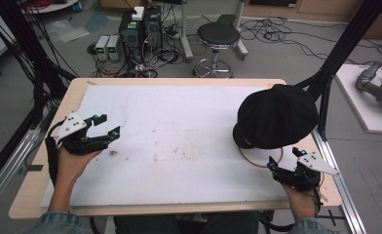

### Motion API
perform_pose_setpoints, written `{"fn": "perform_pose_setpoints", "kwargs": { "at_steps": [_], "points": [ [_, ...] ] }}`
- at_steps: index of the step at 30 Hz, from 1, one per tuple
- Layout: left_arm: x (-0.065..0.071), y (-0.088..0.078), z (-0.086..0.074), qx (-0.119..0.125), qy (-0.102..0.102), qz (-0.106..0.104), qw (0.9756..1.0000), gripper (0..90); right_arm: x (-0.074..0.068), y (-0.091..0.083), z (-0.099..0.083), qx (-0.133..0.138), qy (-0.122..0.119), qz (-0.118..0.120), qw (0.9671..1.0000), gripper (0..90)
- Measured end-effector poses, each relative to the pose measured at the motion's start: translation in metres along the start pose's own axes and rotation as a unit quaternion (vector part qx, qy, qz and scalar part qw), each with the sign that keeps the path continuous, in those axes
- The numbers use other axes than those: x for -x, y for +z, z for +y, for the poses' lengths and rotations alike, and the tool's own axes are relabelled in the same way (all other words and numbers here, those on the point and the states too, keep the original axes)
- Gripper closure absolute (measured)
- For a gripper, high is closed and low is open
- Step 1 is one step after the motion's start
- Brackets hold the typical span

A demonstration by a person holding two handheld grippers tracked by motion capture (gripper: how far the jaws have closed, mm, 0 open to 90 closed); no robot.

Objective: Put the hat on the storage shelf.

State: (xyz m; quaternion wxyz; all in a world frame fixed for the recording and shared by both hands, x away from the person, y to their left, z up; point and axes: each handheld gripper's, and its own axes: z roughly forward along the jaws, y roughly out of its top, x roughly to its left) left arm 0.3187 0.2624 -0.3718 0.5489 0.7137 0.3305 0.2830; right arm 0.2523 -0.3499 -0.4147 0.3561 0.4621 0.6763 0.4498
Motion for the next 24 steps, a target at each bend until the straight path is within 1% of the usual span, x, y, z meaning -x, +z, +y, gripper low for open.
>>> {"fn": "perform_pose_setpoints", "kwargs": {
  "at_steps": [2,5,7,9,10,14,16,24],
  "points": [
    [0.000,-0.002,-0.004,-0.001,-0.001,0.003,1.0000,31.8,0.000,0.000,0.000,0.000,-0.001,0.001,1.0000,10.7],
    [-0.001,-0.005,-0.010,-0.004,-0.005,0.013,0.9999,31.6,0.000,0.000,0.000,-0.001,-0.004,0.000,1.0000,10.7],
    [-0.001,-0.009,-0.013,0.000,-0.005,0.018,0.9998,31.6,0.000,0.000,0.000,-0.002,0.000,0.000,1.0000,10.7],
    [-0.003,-0.011,-0.017,-0.001,-0.011,0.021,0.9997,31.6,0.000,0.000,0.000,-0.001,0.000,0.000,1.0000,10.7],
    [-0.003,-0.012,-0.019,-0.002,-0.013,0.021,0.9997,31.5,0.000,0.000,0.000,-0.001,-0.003,0.000,1.0000,10.7],
    [-0.007,-0.014,-0.024,-0.003,-0.016,0.027,0.9995,31.2,-0.001,0.002,0.001,-0.002,-0.006,0.002,1.0000,10.7],
    [-0.008,-0.014,-0.026,-0.002,-0.020,0.026,0.9995,30.8,-0.002,0.002,0.001,-0.003,-0.004,0.003,1.0000,10.6],
    [-0.009,-0.014,-0.028,-0.001,-0.021,0.025,0.9995,29.4,-0.002,0.002,0.001,-0.004,-0.004,0.003,1.0000,10.7]
  ]
}}
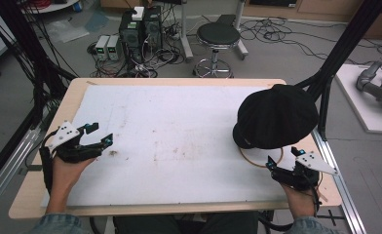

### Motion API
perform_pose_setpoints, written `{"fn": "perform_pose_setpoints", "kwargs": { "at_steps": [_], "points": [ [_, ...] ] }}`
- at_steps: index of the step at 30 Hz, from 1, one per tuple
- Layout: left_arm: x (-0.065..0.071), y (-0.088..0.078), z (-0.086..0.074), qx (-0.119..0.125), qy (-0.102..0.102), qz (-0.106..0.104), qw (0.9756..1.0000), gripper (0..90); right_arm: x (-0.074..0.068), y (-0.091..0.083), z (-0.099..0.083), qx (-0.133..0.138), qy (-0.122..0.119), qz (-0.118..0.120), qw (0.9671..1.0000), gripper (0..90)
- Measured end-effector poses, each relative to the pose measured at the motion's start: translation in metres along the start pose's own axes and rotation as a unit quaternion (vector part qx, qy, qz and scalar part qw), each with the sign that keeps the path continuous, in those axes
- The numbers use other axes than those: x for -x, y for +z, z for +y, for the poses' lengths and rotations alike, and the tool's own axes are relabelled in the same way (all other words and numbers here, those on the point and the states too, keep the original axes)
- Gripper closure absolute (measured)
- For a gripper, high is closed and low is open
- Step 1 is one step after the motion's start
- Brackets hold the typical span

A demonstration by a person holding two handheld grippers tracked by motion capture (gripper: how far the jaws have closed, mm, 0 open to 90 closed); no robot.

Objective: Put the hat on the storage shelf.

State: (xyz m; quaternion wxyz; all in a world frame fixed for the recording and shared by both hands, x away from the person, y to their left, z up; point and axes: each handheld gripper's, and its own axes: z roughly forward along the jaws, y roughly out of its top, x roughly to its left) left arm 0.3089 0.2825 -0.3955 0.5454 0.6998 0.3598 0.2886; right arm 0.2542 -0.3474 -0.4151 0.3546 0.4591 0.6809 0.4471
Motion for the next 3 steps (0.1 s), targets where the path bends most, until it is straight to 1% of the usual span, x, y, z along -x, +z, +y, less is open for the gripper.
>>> {"fn": "perform_pose_setpoints", "kwargs": {
  "at_steps": [3],
  "points": [
    [-0.0004,0.0002,-0.0011,-0.002,0.000,0.000,1.0000,28.8,0.0000,0.0001,-0.0003,0.001,-0.001,0.000,1.0000,10.7]
  ]
}}
